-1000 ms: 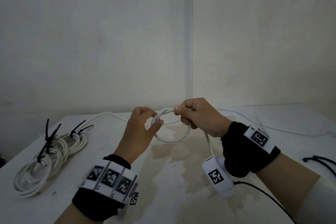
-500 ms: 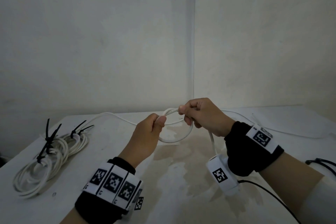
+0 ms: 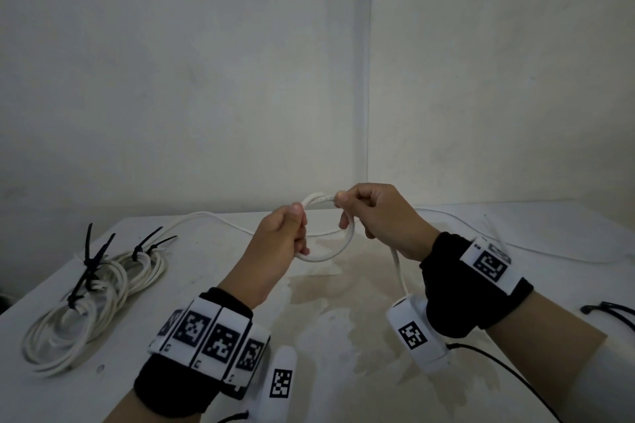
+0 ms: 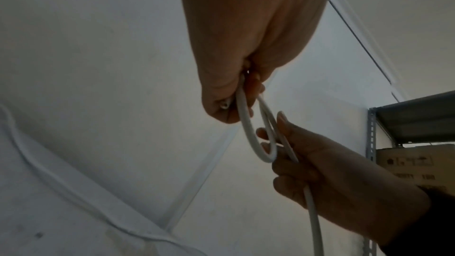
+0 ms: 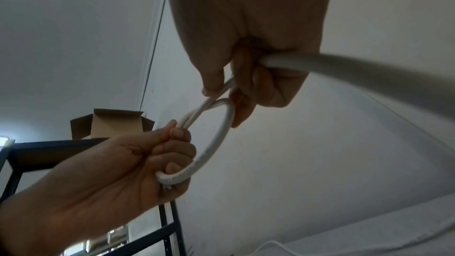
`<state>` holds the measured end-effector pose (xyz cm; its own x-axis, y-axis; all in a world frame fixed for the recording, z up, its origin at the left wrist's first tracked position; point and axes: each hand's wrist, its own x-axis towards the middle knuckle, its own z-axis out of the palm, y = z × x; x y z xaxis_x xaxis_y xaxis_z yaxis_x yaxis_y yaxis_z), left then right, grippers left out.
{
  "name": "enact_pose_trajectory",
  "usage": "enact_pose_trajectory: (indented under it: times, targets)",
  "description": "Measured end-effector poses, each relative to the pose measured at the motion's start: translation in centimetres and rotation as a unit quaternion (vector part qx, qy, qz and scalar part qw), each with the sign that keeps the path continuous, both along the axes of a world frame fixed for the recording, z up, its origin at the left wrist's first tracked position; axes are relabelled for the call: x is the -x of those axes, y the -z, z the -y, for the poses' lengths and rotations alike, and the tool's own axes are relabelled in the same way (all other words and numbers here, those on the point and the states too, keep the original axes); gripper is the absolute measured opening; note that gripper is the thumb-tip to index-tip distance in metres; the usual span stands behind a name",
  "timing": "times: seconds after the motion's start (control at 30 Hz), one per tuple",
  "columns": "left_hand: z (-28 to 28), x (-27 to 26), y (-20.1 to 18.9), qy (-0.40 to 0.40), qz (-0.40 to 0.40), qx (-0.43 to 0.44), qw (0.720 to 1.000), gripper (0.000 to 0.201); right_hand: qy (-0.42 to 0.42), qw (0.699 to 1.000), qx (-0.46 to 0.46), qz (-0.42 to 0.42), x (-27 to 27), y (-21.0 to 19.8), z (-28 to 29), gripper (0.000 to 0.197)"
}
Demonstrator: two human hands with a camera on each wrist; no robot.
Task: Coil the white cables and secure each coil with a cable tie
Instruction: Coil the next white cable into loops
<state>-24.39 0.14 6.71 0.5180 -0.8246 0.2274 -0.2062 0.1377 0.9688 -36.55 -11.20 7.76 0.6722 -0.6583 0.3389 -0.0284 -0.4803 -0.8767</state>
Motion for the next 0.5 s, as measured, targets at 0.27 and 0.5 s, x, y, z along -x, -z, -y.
enact_pose_trajectory:
  times: [0.27,0.5]
  targets:
    - [-1.4,-4.5,-0.3,-0.069,-0.086,0.054,0.992,0.035,0.027,0.99,0.062,-0.126,2.0,4.2,2.5,0.012]
    - [-2.2,-6.1,0.3,-0.096,-0.13,0.028,0.986,0.034,0.153,0.956,0.22,-0.12,2.3,4.0,5.5,0.009]
